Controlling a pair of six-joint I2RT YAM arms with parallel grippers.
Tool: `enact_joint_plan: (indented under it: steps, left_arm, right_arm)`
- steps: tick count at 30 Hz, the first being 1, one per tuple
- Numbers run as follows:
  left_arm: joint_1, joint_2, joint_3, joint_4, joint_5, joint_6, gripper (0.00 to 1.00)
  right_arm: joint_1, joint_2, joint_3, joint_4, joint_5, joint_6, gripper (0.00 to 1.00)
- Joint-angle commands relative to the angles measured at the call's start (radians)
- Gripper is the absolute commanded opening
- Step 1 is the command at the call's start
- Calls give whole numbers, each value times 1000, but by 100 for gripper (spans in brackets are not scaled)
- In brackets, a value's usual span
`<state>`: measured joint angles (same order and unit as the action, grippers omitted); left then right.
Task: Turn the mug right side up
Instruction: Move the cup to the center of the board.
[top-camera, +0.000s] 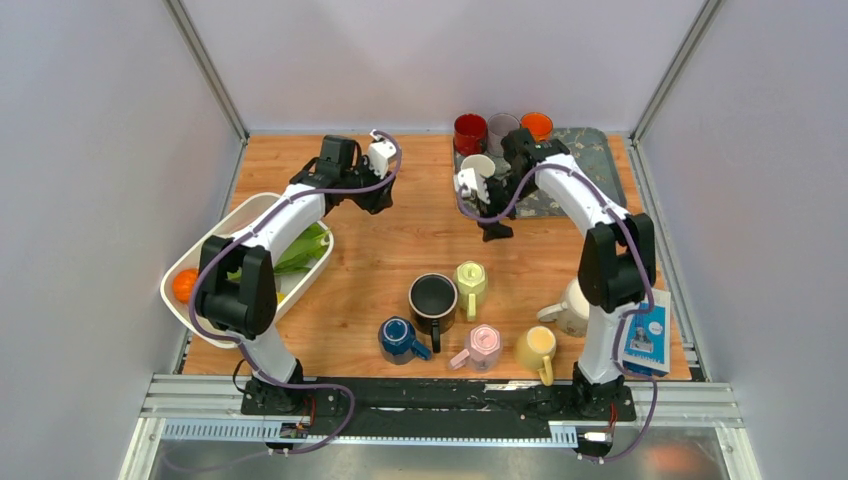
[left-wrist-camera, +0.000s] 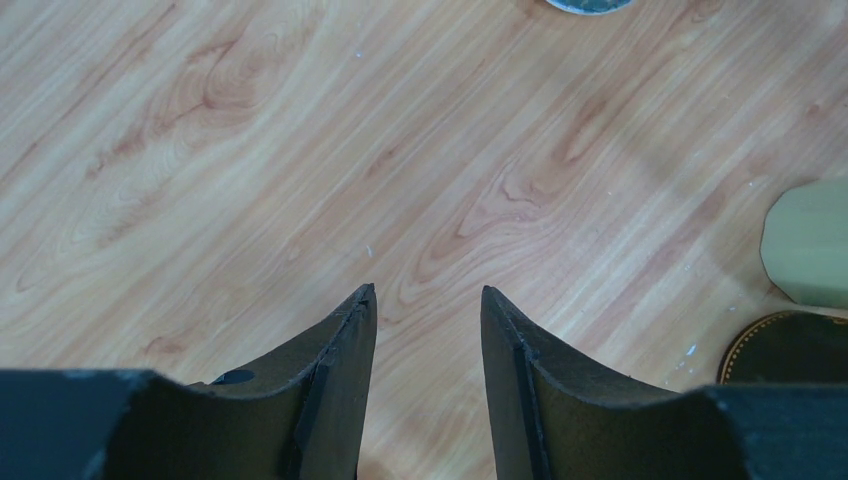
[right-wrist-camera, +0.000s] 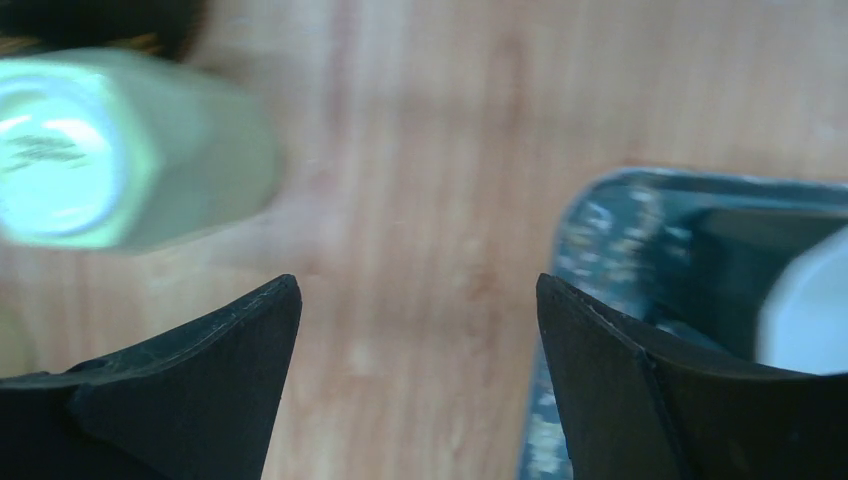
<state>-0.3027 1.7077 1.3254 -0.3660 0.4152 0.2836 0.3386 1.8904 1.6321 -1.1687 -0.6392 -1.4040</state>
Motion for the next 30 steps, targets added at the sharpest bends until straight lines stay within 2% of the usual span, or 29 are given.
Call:
enact_joint_plan:
  steps: [1,3,6,10,15,22,27,30]
  left_arm:
    - [7,-19,38,62,-12,5,50]
    - [15,-39,22,78,-24,-4,50]
    - [24,-82,-31,111,-29,-16,50]
    - [29,-123,-94,129,-34,-10,50]
    - [28,-150,-153,148,-29,-20,51]
    - [29,-146,-148,115,8,-22,51]
    - [29,-144,-128,82,14,21,51]
    - [29,-135,-131,96,14,12,51]
  right_arm:
    - [-25,127,216,77,-44,248,90]
    - [-27,118,238,79,-45,307,89]
    - [-29,27,152,76,-47,348,91]
    - [-27,-160,-75,72,-59,308,95]
    - [-9,-281,-195,59,-126,257,99]
    - [76,-216,-199,-13,-156,110,100]
    - [135,-176,-189,111,-141,222,99]
    - [156,-159,-194,121,-121,218,97]
